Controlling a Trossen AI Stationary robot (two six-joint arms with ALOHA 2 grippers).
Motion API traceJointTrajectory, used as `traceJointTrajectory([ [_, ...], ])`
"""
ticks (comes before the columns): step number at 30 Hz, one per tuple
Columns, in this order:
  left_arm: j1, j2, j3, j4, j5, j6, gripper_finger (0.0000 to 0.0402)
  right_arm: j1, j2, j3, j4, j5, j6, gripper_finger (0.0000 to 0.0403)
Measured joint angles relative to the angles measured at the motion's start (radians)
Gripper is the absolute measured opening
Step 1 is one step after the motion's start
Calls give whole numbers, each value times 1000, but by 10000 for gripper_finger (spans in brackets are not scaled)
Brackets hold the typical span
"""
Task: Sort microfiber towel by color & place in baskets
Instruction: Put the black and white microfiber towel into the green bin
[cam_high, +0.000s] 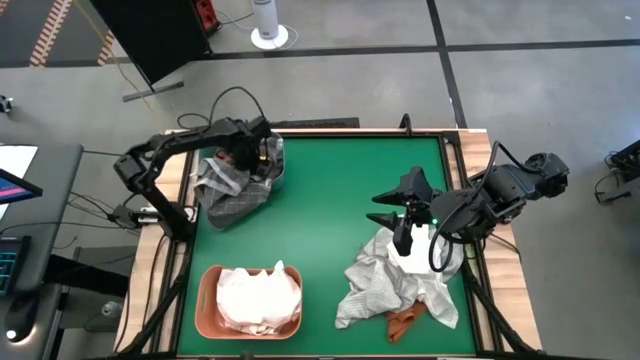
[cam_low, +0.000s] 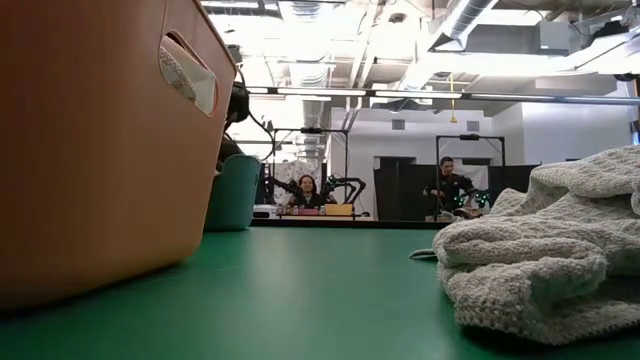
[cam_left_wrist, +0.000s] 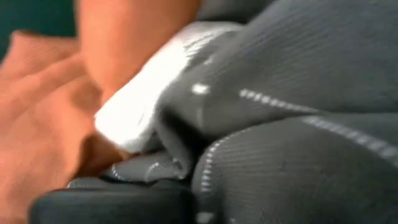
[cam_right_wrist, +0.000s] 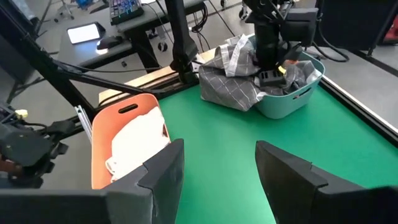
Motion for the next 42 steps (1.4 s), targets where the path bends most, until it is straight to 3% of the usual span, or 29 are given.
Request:
traceJointTrajectory([
  [7, -14, 0, 114, -105, 17, 118, 166, 8, 0, 0, 0, 2, 1, 223],
  [11, -11, -1, 236, -206, -53, 138, 231, 10, 0, 0, 3, 2, 1, 223],
  [15, -8, -1, 391, -270, -100, 182, 268, 10, 0, 0, 3, 2, -6, 223],
  [24, -8, -3, 689, -452, -117, 249, 277, 10, 0, 0, 3, 2, -18, 223],
  [29, -21, -4, 792, -611, 7, 278, 278, 10, 0, 0, -7, 2, -22, 223],
  [34, -71, -31, 805, -614, 191, 309, 278, 10, 0, 0, -20, 2, -22, 223],
  [38, -126, -33, 795, -614, 168, 271, 277, 10, 0, 0, -20, 1, -22, 223],
  [42, -156, -32, 706, -616, 166, 211, 274, 19, 0, 0, -20, 1, -21, 223],
])
